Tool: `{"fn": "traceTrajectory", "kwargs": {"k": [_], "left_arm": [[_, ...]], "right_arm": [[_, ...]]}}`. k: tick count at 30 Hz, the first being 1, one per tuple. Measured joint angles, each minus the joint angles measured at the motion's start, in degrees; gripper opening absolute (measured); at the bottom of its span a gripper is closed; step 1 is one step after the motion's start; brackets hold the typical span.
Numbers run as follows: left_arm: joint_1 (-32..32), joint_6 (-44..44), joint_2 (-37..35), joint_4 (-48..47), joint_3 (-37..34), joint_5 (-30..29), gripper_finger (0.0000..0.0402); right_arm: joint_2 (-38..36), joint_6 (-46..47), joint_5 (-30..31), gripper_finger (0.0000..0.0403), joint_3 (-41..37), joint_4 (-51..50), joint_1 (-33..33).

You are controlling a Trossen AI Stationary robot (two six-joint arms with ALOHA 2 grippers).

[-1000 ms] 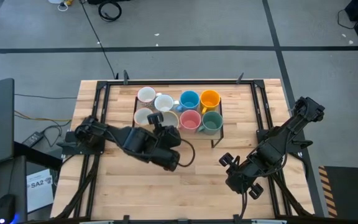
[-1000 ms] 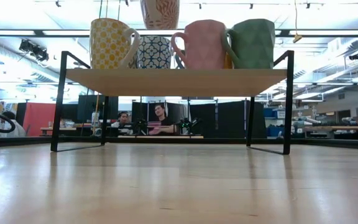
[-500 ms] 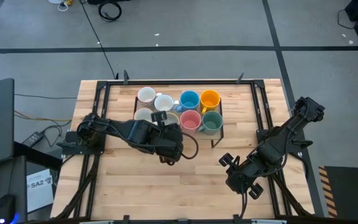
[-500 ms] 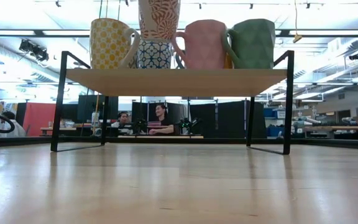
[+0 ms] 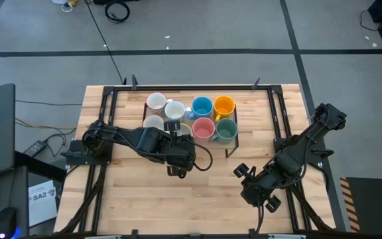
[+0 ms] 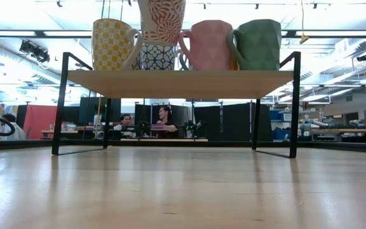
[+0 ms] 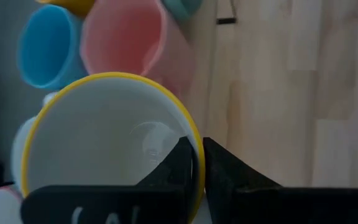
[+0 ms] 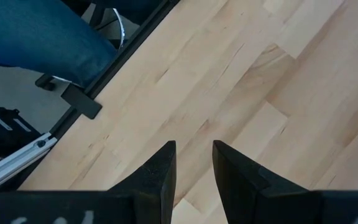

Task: Place coffee mugs
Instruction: Put the orange patterned mug on the shelf

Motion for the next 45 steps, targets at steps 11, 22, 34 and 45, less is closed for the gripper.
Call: {"fn": "traceTrajectory", "kwargs": {"k": [11,22,34,45], "left_arm": [[2.95,3.46,0.02,0.07,0.0,3.15,0.0031],[9.31,3.55,0.02,0.34,0.0,10.86,0.0031],[11.51,3.66,0.04,1.68,-0.02,14.3,0.0032],[11.49,6.39,0.04,1.64,-0.02,14.18,0.0032]], "right_arm": [[0.0,0.0,-0.13,0.011,0.0,0.0,0.0],[0.0,0.0,-0.59,0.011,0.0,-0.02,0.0],[0.0,0.0,-0.59,0.011,0.0,-0.04,0.0],[0.0,0.0,-0.59,0.011,0.0,-0.04,0.0]]}}
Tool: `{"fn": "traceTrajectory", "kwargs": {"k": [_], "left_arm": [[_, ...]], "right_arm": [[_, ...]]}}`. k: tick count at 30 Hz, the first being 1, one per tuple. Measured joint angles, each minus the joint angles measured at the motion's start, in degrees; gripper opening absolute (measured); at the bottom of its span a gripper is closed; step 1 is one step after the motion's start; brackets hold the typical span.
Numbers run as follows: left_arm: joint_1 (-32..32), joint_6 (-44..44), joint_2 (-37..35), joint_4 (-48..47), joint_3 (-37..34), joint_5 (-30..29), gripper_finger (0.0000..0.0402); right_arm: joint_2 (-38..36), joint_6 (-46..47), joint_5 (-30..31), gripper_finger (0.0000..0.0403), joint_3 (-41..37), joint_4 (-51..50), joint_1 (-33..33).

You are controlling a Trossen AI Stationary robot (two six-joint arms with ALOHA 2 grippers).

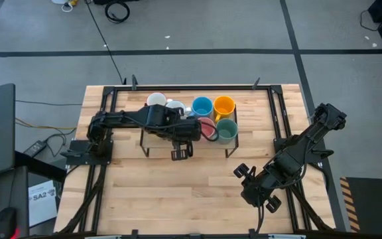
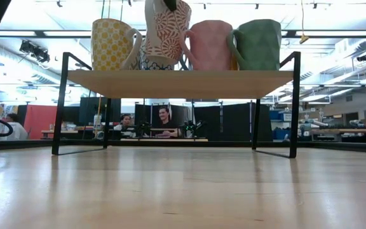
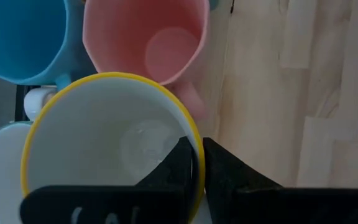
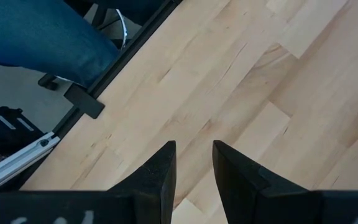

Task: Place coffee mugs
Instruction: Put the orange patterned mug on the shelf

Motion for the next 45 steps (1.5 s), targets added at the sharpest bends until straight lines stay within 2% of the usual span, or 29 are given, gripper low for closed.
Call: {"fn": "traceTrajectory", "kwargs": {"k": [21,45], "left_arm": [[0.0,-0.66,0.0,-2.21,-0.02,-2.49,0.0027],[-1.99,-2.45,-0.32,-2.2,-0.02,-1.95,0.0027]], "right_arm": [[0.0,-1.15,0.0,0.011,0.0,0.02,0.04],[0.0,-1.53,0.0,0.011,0.0,0.07,0.04]]}}
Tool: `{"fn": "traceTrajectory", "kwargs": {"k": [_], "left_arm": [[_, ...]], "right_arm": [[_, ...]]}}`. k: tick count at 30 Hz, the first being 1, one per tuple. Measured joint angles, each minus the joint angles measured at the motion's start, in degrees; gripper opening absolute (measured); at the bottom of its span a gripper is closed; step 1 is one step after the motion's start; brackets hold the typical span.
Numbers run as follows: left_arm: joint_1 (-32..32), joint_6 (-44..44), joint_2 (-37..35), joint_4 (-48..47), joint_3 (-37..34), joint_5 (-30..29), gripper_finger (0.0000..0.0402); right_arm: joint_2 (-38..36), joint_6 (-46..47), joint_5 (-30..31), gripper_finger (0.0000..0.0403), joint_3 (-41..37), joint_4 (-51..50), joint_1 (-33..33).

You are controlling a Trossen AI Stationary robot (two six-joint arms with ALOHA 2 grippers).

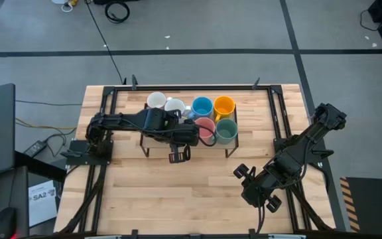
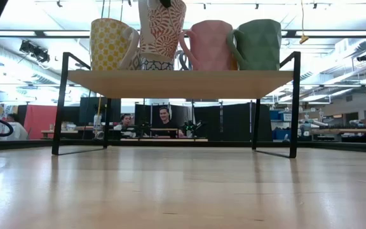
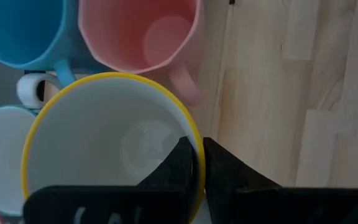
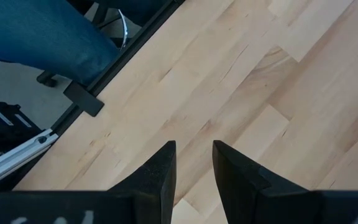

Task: Place coffee mugs
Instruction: Put the orange patterned mug on the shelf

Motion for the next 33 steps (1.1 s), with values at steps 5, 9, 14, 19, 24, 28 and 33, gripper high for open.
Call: {"fn": "traceTrajectory", "kwargs": {"k": [5,9,14,19,24,28,33], "left_arm": [[0.04,0.39,-0.99,0.02,0.0,-0.21,0.0027],[0.04,-0.07,-0.99,0.01,0.0,-0.41,0.0027],[-0.04,-0.52,-0.99,0.02,0.0,-0.52,0.0027],[-0.07,-0.48,-0.96,1.36,0.0,-0.47,0.0027],[0.11,-0.52,-0.26,1.39,-0.02,-0.12,0.0027],[0.11,-0.53,0.65,1.35,-0.02,0.02,0.0032],[0.23,-0.5,1.79,1.36,-0.02,0.27,0.0038]], "right_arm": [[0.0,0.0,0.0,0.011,0.0,0.06,0.0],[0.02,0.0,0.0,0.011,0.0,0.45,0.0],[0.02,0.0,0.0,0.011,0.0,0.42,0.0],[0.02,0.0,0.0,0.011,0.0,0.42,0.0],[0.02,0.0,0.0,0.011,0.0,0.39,0.0],[0.02,-1.05,0.0,0.011,0.0,0.41,0.0],[0.02,-1.49,0.0,0.011,0.0,0.41,0.0]]}}
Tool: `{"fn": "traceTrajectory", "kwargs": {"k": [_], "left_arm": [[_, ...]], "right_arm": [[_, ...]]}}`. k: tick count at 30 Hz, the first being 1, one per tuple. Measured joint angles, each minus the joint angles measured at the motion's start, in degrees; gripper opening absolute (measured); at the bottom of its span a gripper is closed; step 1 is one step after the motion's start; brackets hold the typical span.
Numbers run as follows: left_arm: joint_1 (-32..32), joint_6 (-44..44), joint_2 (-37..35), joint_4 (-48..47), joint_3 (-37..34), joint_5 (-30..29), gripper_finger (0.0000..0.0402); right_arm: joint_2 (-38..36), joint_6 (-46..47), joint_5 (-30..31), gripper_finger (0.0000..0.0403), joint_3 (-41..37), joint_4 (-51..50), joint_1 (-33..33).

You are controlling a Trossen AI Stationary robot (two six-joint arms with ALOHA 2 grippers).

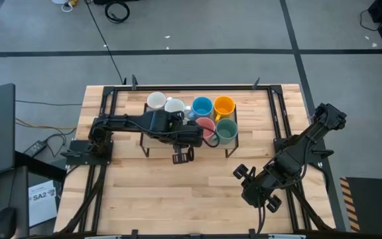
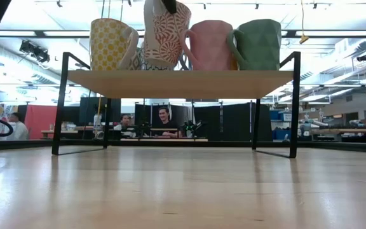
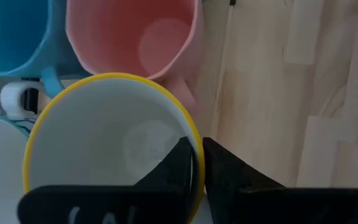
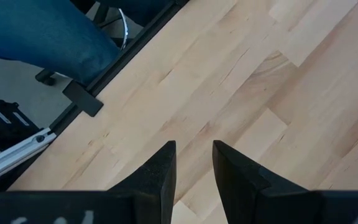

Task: Place coffee mugs
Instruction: Put the orange patterned mug on the shelf

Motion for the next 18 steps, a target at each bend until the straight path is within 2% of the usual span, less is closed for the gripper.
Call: {"fn": "traceTrajectory", "kwargs": {"k": [18], "left_arm": [[0.47,-1.53,0.95,-0.87,0.0,-0.17,0.004]], "right_arm": [[0.0,0.0,0.0,0.011,0.0,0.02,0.0]]}}
